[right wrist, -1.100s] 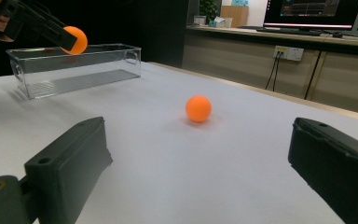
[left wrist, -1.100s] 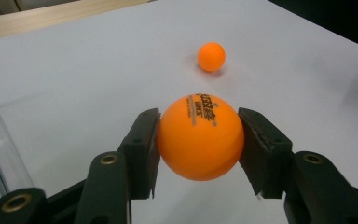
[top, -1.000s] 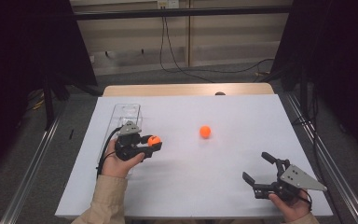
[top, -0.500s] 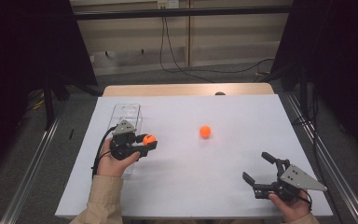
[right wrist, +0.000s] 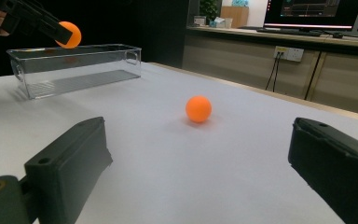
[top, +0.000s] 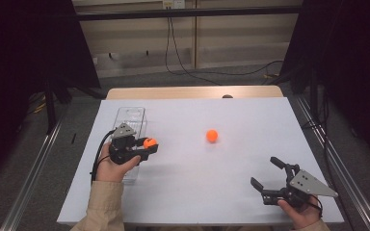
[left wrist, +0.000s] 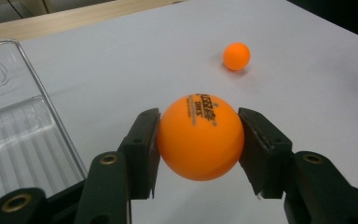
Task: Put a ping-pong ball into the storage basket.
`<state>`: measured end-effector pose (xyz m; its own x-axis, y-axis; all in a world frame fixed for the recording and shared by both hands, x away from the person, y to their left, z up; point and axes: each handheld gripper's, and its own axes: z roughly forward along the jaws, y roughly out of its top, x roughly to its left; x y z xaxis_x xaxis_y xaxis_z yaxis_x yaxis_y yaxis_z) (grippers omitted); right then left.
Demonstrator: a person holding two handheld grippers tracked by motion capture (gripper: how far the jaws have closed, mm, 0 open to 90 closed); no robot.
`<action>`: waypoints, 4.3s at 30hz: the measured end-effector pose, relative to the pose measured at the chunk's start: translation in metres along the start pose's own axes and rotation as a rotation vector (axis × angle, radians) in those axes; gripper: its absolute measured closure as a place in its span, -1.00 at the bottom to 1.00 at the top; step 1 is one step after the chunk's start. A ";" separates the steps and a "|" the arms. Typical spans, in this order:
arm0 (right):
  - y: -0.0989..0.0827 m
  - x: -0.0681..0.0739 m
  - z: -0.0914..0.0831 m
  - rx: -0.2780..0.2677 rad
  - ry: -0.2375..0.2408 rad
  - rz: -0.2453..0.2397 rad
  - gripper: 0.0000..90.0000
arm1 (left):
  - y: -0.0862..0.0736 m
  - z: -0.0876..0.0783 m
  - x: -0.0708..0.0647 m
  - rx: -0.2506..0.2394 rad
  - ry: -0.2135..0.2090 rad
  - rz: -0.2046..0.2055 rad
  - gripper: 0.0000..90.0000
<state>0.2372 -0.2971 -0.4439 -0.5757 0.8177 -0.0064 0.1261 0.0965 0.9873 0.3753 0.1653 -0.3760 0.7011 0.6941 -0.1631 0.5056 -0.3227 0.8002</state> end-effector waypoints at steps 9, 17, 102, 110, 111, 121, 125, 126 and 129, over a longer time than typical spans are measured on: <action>0.000 0.000 0.000 -0.001 0.000 0.001 -0.91 | -0.001 -0.006 0.005 0.003 0.023 -0.004 0.13; 0.000 0.000 0.000 0.000 0.001 0.000 -0.91 | -0.003 -0.010 0.011 0.001 0.042 -0.014 0.13; 0.000 0.000 0.000 0.001 0.003 0.001 -0.91 | -0.025 -0.022 0.048 0.006 0.218 -0.080 0.04; 0.000 0.000 0.000 0.000 0.003 0.000 -0.91 | -0.024 -0.021 0.044 -0.021 0.210 -0.090 -0.23; 0.000 0.000 0.000 0.001 0.003 0.002 -0.91 | -0.023 -0.021 0.044 -0.023 0.210 -0.091 -0.24; 0.000 0.000 0.000 0.000 0.003 0.000 -0.91 | -0.017 -0.020 0.035 -0.039 0.168 -0.085 -0.36; 0.000 0.000 0.000 0.001 0.003 -0.001 -0.91 | -0.013 -0.018 0.030 -0.049 0.148 -0.077 -0.37; 0.000 0.000 0.000 0.001 0.003 -0.001 -0.91 | -0.012 -0.018 0.029 -0.051 0.141 -0.074 -0.39; 0.000 0.000 0.000 0.001 0.003 -0.002 -0.91 | -0.010 -0.017 0.026 -0.052 0.147 -0.063 -0.43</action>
<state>0.2373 -0.2970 -0.4439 -0.5783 0.8158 -0.0075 0.1260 0.0985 0.9871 0.3798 0.1975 -0.3789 0.5860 0.7997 -0.1306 0.5170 -0.2448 0.8202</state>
